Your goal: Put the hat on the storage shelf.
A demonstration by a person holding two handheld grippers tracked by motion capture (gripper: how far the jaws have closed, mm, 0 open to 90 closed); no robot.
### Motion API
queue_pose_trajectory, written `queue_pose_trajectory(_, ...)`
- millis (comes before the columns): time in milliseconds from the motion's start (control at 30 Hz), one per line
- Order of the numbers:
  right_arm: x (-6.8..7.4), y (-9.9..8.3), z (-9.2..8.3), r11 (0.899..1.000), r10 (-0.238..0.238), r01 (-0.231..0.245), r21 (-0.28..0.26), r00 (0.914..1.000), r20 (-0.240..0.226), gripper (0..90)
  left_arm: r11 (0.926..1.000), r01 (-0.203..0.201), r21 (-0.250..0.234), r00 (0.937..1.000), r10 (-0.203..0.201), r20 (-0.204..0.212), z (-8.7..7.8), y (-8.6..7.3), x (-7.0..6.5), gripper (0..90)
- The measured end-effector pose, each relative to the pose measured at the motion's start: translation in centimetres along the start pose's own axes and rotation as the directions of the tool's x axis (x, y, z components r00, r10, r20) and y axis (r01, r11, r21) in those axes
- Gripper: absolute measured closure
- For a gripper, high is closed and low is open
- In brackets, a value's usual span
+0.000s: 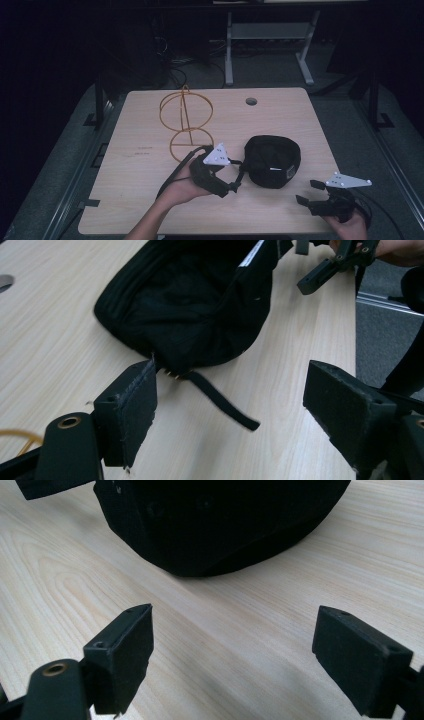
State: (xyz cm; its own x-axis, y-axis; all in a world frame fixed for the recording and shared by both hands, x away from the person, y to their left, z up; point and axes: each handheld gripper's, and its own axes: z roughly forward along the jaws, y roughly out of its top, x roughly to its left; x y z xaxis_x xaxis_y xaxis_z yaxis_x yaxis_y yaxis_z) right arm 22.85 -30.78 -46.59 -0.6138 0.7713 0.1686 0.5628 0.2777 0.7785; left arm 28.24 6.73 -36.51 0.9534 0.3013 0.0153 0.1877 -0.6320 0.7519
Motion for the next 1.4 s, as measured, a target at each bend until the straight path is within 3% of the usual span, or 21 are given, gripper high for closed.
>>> queue_pose_trajectory(667, 0.1, 0.1, -0.2, 1.0, -0.013, 0.013, -0.002, 0.9999, -0.005, 16.4, 0.9981, -0.056, 0.023, 0.9961, 0.054, 0.07, 4.9, 4.8, -0.4, 22.6)
queue_pose_trajectory(867, 0.1, 0.1, -0.2, 1.0, -0.012, 0.012, -0.007, 0.9999, -0.007, 16.4, 0.9951, -0.088, 0.043, 0.9929, 0.085, 0.084, 6.0, 5.6, -0.3, 23.8)
queue_pose_trajectory(1167, 0.0, 0.0, -0.2, 1.0, -0.004, 0.004, -0.007, 0.9999, -0.013, 16.3, 0.994, -0.078, 0.076, 0.991, 0.069, 0.115, 8.0, 6.0, 0.3, 29.7)
queue_pose_trajectory(1300, 0.0, 0.1, -0.2, 1.0, -0.009, 0.009, -0.005, 0.9998, -0.015, 16.4, 0.9888, -0.093, 0.117, 0.9895, 0.079, 0.121, 9.1, 6.3, 0.6, 32.1)
queue_pose_trajectory(1400, 0.0, 0.1, -0.2, 1.0, -0.012, 0.012, -0.006, 0.9998, -0.016, 16.5, 0.9881, -0.099, 0.118, 0.9877, 0.083, 0.132, 9.5, 6.4, 0.6, 33.4)
